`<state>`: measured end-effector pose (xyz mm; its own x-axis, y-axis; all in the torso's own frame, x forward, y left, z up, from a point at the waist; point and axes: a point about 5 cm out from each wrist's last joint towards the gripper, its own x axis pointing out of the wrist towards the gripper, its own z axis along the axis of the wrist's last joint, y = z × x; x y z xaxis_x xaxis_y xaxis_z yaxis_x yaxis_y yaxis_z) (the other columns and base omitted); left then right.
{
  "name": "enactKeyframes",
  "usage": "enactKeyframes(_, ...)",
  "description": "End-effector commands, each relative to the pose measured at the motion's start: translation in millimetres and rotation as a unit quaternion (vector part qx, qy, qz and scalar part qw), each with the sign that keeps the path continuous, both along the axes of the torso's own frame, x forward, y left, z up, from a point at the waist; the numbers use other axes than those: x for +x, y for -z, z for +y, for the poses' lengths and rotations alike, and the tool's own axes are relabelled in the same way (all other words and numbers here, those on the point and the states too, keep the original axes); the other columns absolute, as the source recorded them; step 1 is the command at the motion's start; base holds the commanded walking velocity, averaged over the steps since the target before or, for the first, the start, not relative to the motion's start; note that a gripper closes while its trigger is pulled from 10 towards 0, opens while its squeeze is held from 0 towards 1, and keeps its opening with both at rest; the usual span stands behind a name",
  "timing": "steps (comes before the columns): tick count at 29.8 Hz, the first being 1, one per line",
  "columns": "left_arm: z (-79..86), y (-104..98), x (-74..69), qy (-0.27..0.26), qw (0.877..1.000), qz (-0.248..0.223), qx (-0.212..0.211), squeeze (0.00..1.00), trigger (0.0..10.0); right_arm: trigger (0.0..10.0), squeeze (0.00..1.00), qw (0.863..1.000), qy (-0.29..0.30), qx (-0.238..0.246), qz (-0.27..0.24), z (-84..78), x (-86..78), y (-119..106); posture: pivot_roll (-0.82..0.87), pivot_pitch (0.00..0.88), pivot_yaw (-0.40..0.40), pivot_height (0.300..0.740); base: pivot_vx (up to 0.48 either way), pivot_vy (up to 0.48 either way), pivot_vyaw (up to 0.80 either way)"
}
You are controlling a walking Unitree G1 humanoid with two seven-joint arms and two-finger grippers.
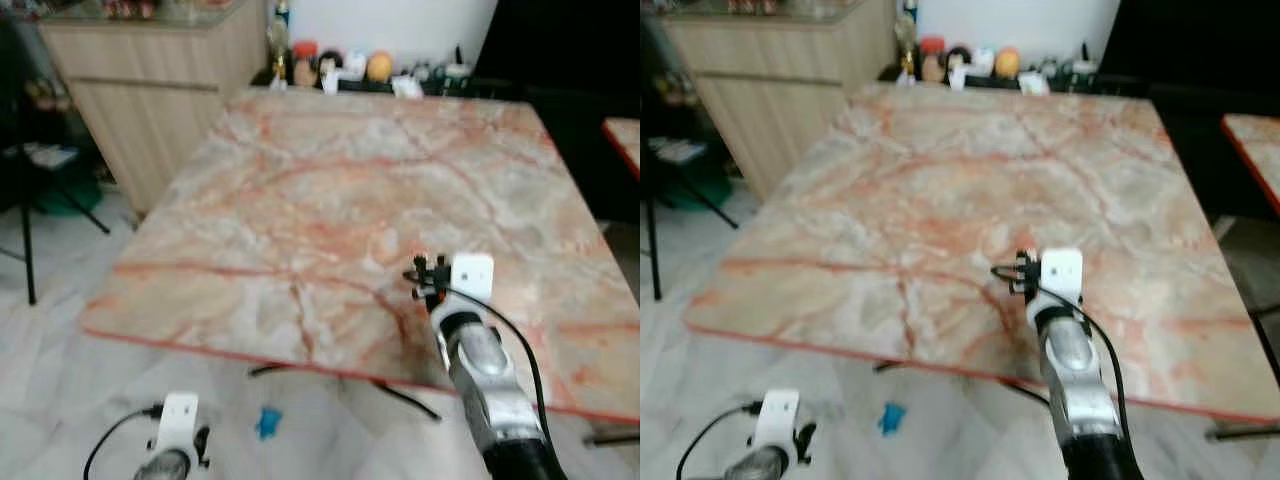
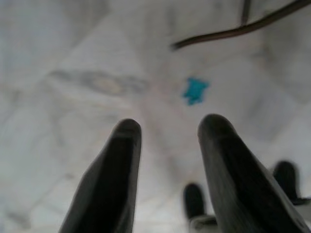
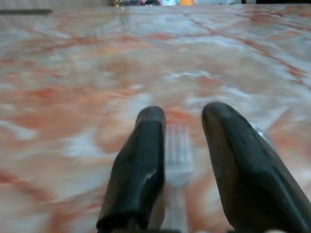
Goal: Setting the table
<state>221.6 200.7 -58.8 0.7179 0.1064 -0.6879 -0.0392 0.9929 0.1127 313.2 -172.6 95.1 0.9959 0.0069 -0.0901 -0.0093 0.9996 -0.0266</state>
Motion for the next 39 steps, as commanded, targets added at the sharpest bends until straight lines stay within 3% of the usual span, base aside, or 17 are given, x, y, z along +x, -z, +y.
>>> enactKeyframes(1,5.3,4,-7.2,-0.004,1.0,0.014,0.006,0.0,10.0,10.0,0.0,1.0,-0.001,0.003,-0.002,3.9,0.3,-1,0.0,0.038,-0.001,0.74,0.0,0.0,0.0)
enactKeyframes(12,6.5,4,-7.1,-0.004,1.0,0.015,0.01,0.0,10.0,10.0,0.0,0.997,0.049,0.013,0.049,-2.4,-16.2,10,0.0,0.061,0.007,0.74,0.0,0.0,0.0)
enactKeyframes(23,7.9,4,-7.7,-0.003,1.0,0.016,0.014,0.0,10.0,10.0,0.0,0.998,0.029,0.016,0.058,1.6,-33.9,-6,-0.01,0.056,0.006,0.74,0.0,0.0,0.0)
enactKeyframes(24,7.8,4,-7.8,-0.002,1.0,0.017,0.015,0.0,10.0,10.0,1.0,0.998,0.024,0.024,0.054,4.4,-35.2,-11,-0.02,0.053,0.008,0.74,0.0,0.0,0.0)
enactKeyframes(35,5.5,5,-8.5,0.004,1.0,0.018,0.013,0.0,10.0,10.0,1.0,0.992,0.007,0.051,0.117,14.4,-36.4,2,-0.01,0.041,0.006,0.74,0.0,0.0,0.0)
enactKeyframes(36,5.4,5,-8.5,0.003,1.0,0.018,0.012,0.0,10.0,10.0,0.87,0.991,0.011,0.048,0.122,12.7,-35.0,2,-0.01,0.044,0.005,0.74,0.0,0.0,0.0)
enactKeyframes(37,5.4,5,-8.5,0.003,1.0,0.018,0.012,0.0,10.0,10.0,0.32,0.991,0.012,0.043,0.123,12.0,-34.3,2,-0.01,0.047,0.005,0.74,0.0,0.0,0.0)
enactKeyframes(38,5.3,5,-8.5,0.003,1.0,0.018,0.012,0.0,10.0,10.0,0.0,0.991,0.013,0.042,0.123,11.5,-33.3,2,-0.01,0.047,0.005,0.74,0.0,0.0,0.0)
enactKeyframes(39,5.2,5,-8.6,0.003,1.0,0.018,0.011,0.0,10.0,10.0,0.0,0.991,0.014,0.042,0.124,11.3,-32.3,2,-0.01,0.049,0.005,0.74,0.0,0.0,0.0)
